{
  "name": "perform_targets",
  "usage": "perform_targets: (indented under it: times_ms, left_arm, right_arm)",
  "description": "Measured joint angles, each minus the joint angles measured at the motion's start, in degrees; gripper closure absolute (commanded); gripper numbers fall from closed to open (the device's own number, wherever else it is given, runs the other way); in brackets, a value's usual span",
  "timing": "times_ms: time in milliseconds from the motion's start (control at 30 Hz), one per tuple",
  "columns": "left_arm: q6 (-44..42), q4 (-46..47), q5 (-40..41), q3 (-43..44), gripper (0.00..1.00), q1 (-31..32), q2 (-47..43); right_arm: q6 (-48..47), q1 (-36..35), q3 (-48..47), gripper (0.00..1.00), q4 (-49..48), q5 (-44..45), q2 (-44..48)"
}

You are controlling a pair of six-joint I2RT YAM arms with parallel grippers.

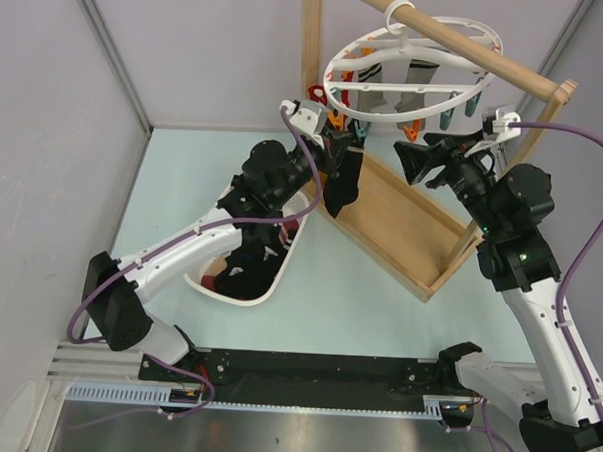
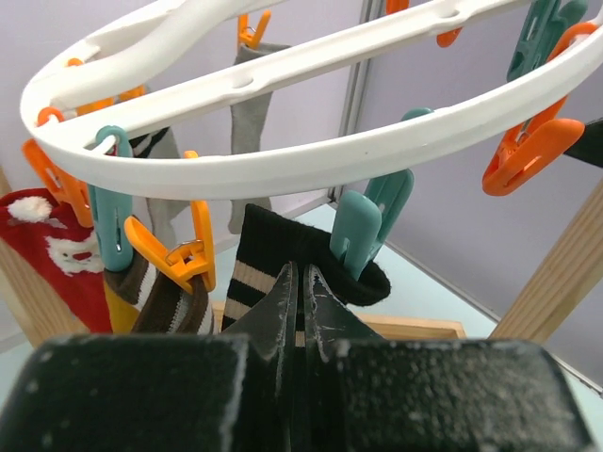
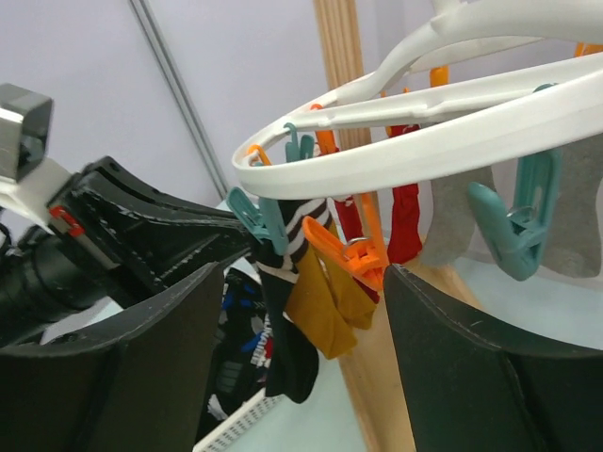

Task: Clip the socks to the hanger
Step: Clamp the sock onto the hanger, then open the clamp at the hanger.

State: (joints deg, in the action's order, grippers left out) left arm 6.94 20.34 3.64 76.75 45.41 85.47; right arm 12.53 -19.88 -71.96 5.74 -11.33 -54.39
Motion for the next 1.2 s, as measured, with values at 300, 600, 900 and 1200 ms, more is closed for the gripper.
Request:
perform_targets:
  times_ms: [300,600,900,1200]
  left_arm:
    - [-0.57,-0.17,0.28,-1.07,0.94,-1.18,-1.81]
    - [-1.53,-0.72,0.26,-1.07,0.94,-1.57,-2.03]
    - [-2.01,-1.46,0.26,-1.07,0.94,-1.90,-2.03]
    - [-2.47,-1.66,0.26,-1.07,0.93,-2.03,-2.03]
  right_arm:
    - [-6.91,0.79,0.00,0.27,-1.05,-0.15,-3.37]
    - [-10.54,2.05,0.20,0.30,-6.60,-4.74,-6.36]
    - [-11.10,2.12,0.17,0.44,-10.29,-6.80,-6.93]
    - [-10.95,2.12,0.15,0.59,-10.01,-7.02,-8.68]
